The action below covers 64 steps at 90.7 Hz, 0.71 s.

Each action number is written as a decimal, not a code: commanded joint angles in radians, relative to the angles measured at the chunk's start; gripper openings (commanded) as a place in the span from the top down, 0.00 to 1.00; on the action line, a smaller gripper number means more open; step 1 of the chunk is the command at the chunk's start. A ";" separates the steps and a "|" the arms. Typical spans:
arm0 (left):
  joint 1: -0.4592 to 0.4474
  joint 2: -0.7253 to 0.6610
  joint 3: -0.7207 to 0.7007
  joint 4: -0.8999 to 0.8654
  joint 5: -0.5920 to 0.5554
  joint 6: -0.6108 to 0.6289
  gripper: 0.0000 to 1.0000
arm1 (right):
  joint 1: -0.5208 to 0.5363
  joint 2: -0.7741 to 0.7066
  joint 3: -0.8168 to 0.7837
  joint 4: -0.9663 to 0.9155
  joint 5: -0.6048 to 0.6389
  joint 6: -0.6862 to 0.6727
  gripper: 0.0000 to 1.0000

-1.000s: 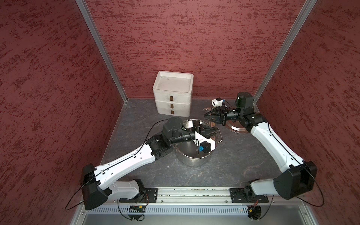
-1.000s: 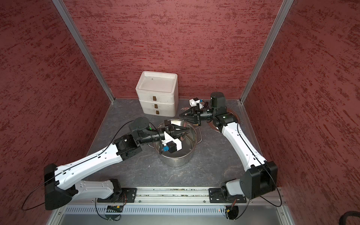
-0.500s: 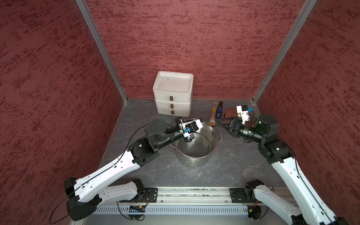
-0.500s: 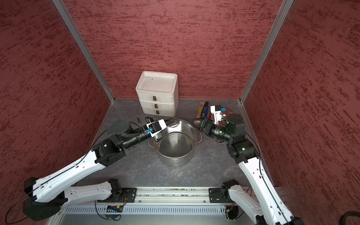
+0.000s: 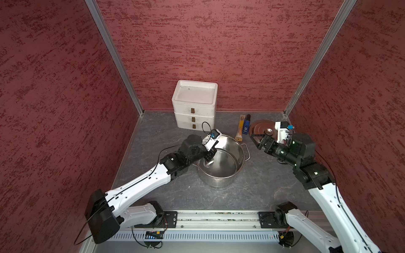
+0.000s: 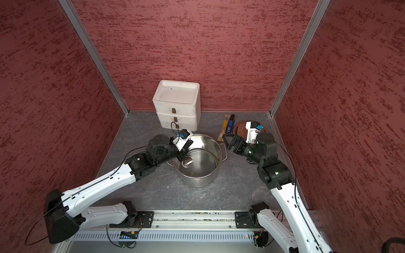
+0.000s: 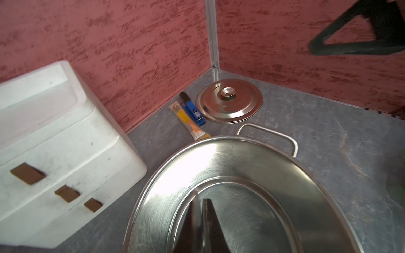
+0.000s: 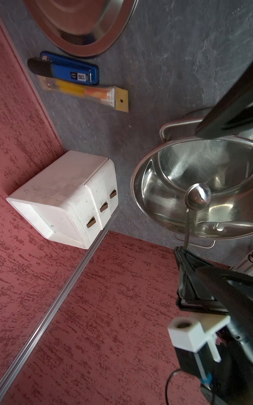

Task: Stir the soup with a spoon
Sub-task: Stir the soup in the pan with a stick.

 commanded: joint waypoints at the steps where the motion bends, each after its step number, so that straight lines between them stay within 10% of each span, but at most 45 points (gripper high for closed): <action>1: 0.036 0.045 0.035 0.084 -0.041 -0.072 1.00 | 0.005 -0.023 0.018 -0.012 0.039 -0.029 0.05; 64: 0.026 0.483 0.401 0.161 0.068 0.021 1.00 | 0.003 -0.081 0.021 -0.052 0.121 -0.052 0.05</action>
